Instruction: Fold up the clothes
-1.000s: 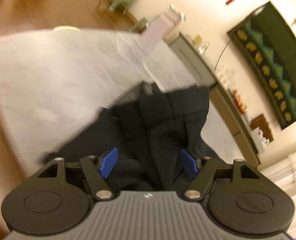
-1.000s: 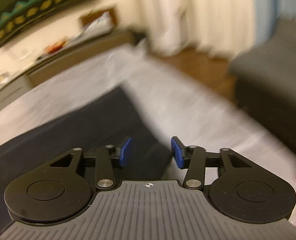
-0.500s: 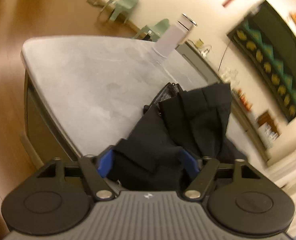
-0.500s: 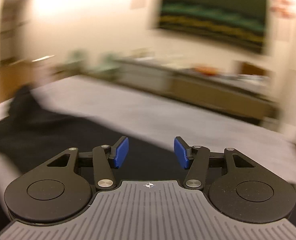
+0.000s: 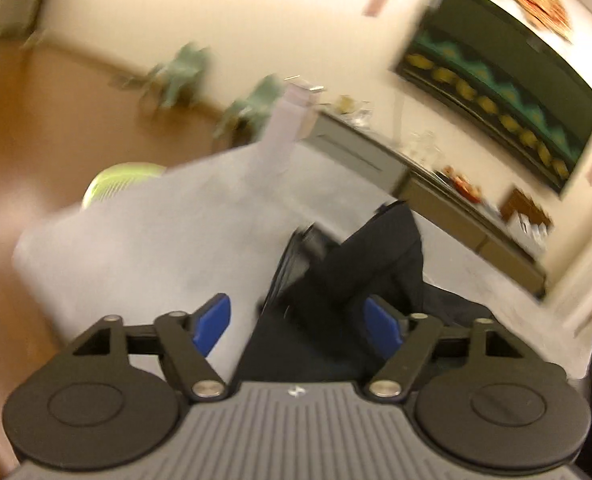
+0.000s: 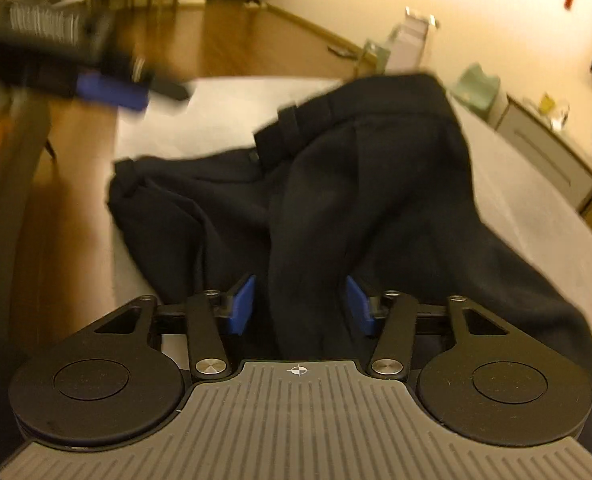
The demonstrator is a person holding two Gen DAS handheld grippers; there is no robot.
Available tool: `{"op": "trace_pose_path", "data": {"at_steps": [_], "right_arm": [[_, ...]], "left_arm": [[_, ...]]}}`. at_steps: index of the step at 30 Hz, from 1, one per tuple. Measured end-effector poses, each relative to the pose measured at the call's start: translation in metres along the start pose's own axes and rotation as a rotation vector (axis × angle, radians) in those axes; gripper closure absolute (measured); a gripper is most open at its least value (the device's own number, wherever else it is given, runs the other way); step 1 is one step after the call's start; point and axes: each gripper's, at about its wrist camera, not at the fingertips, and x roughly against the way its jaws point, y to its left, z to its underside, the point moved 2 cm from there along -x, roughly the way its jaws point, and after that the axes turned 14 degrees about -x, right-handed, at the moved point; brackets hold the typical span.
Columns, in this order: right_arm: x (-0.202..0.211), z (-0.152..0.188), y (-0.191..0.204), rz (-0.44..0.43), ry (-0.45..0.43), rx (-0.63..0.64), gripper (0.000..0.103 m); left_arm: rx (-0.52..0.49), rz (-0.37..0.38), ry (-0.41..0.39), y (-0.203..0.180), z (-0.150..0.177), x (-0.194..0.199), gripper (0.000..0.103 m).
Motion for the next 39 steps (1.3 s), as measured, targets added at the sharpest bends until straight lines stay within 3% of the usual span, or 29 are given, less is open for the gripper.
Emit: {"op": "trace_pose_path", "data": {"at_steps": [1,2,3,5,7,9,10,11,15,18,22,24,25,27,28,31,34,36,37,38,39], "right_arm": [[-0.001,0.001,-0.002,0.002,0.004,-0.021,0.072],[0.0,0.002,-0.006,0.005,0.002,-0.038,0.092],[0.003,0.001,-0.009,0.011,-0.003,-0.052,0.099],[0.01,0.001,-0.016,0.014,-0.016,-0.078,0.101],[0.021,0.001,-0.02,-0.012,-0.036,-0.099,0.101],[0.032,0.0,-0.024,-0.039,-0.056,-0.121,0.101],[0.037,0.0,-0.025,-0.052,-0.066,-0.132,0.101],[0.043,0.0,-0.027,-0.065,-0.077,-0.143,0.101],[0.065,-0.001,-0.035,-0.118,-0.117,-0.186,0.101],[0.072,0.004,-0.031,-0.176,-0.111,-0.161,0.1],[0.05,0.029,-0.014,-0.189,-0.023,-0.08,0.06],[0.045,0.04,-0.014,-0.176,0.002,-0.092,0.06],[0.05,0.044,-0.019,-0.176,-0.005,-0.118,0.059],[0.067,0.048,-0.036,-0.185,-0.035,-0.183,0.054],[0.076,0.05,-0.044,-0.189,-0.049,-0.216,0.048],[0.097,0.058,-0.079,-0.141,-0.073,-0.298,0.046],[0.11,0.064,-0.12,-0.041,-0.079,-0.376,0.046],[0.121,0.071,-0.143,0.007,-0.081,-0.432,0.046],[0.125,0.075,-0.153,0.022,-0.082,-0.459,0.046],[0.125,0.081,-0.161,0.025,-0.08,-0.481,0.046],[0.124,0.087,-0.166,0.026,-0.071,-0.497,0.046]], "left_arm": [[-0.039,0.015,0.004,-0.002,-0.007,-0.014,0.019],[-0.059,0.046,0.018,-0.004,-0.012,-0.029,0.019],[-0.073,0.08,0.033,-0.005,-0.015,-0.043,0.019],[-0.086,0.149,0.067,-0.008,-0.018,-0.065,0.019],[-0.107,0.184,0.105,-0.014,-0.019,-0.081,0.03],[-0.116,0.221,0.115,-0.021,-0.022,-0.081,0.083],[-0.087,0.242,0.114,-0.02,-0.024,-0.075,0.095],[-0.042,0.278,0.089,-0.016,-0.027,-0.063,0.097],[0.124,0.349,-0.003,0.006,-0.028,0.003,0.097],[0.227,0.286,0.017,0.036,-0.004,0.033,0.097],[0.307,0.147,0.147,0.059,0.043,0.022,0.082],[0.333,0.147,0.143,0.059,0.05,0.023,0.075],[0.339,0.16,0.126,0.056,0.049,0.025,0.07],[0.314,0.177,0.089,0.046,0.038,0.027,0.044],[0.3,0.184,0.071,0.041,0.032,0.028,0.041],[0.232,0.249,0.08,0.016,0.01,0.017,0.032],[0.114,0.219,0.157,-0.009,0.016,0.006,0.029],[0.092,0.197,0.155,-0.006,0.012,0.005,0.036],[0.084,0.186,0.152,-0.004,0.009,0.005,0.046],[0.076,0.176,0.148,-0.002,0.007,0.005,0.077],[0.068,0.165,0.144,0.001,0.004,0.004,0.098]]}}
